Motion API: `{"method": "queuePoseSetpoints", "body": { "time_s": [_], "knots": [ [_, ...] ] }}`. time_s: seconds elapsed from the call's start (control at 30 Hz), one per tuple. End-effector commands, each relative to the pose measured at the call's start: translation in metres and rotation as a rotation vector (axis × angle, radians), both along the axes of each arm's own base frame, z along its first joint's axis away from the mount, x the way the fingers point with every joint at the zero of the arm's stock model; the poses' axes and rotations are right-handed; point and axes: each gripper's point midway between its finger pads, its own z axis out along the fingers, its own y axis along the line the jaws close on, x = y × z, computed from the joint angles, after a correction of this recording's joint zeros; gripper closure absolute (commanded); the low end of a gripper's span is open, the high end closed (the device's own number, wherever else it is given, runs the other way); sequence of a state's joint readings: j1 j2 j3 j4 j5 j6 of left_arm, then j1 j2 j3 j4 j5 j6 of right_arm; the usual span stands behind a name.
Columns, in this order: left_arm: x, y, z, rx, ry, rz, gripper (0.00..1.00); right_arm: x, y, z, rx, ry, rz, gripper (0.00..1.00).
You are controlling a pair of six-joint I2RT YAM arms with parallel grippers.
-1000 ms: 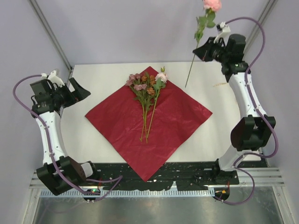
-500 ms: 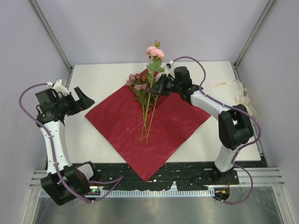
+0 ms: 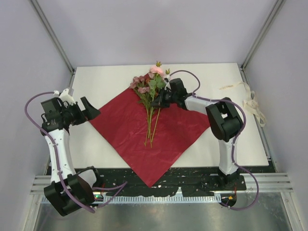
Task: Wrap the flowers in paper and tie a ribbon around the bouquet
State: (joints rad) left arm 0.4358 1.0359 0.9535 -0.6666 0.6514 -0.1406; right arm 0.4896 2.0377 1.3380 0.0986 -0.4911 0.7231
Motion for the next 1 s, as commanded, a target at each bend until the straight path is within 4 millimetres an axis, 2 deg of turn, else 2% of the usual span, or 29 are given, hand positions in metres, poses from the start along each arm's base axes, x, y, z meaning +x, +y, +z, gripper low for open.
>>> {"method": "queuePoseSetpoints", "body": {
  "time_s": [0.0, 0.1, 0.2, 0.33, 0.57, 0.67, 0.93, 0.97],
  "knots": [
    [-0.008, -0.006, -0.006, 0.010, -0.003, -0.035, 0.00, 0.012, 0.010, 0.016, -0.004, -0.114, 0.047, 0.94],
    [-0.010, -0.007, -0.008, 0.009, -0.001, -0.035, 0.00, 0.009, 0.009, 0.016, -0.002, -0.108, 0.063, 0.94],
    [-0.012, -0.007, -0.010, 0.011, -0.001, -0.035, 0.00, 0.008, 0.012, 0.038, 0.021, -0.144, 0.070, 0.94],
    [-0.013, -0.007, -0.011, 0.015, 0.000, -0.031, 0.01, 0.001, 0.011, 0.052, 0.031, -0.134, 0.072, 0.94],
    [-0.015, -0.008, -0.016, 0.006, 0.008, -0.021, 0.00, -0.026, 0.010, 0.057, 0.051, -0.063, 0.074, 0.94],
    [-0.016, -0.009, -0.019, 0.001, 0.012, -0.021, 0.00, -0.034, 0.011, 0.043, 0.043, -0.026, 0.075, 0.94],
    [-0.024, -0.014, -0.021, 0.043, 0.022, -0.074, 0.00, -0.034, 0.006, -0.002, -0.031, -0.003, 0.104, 0.94],
    [-0.025, -0.015, -0.021, 0.062, 0.022, -0.088, 0.00, -0.034, 0.006, -0.009, -0.047, -0.001, 0.114, 0.87]
  ]
}}
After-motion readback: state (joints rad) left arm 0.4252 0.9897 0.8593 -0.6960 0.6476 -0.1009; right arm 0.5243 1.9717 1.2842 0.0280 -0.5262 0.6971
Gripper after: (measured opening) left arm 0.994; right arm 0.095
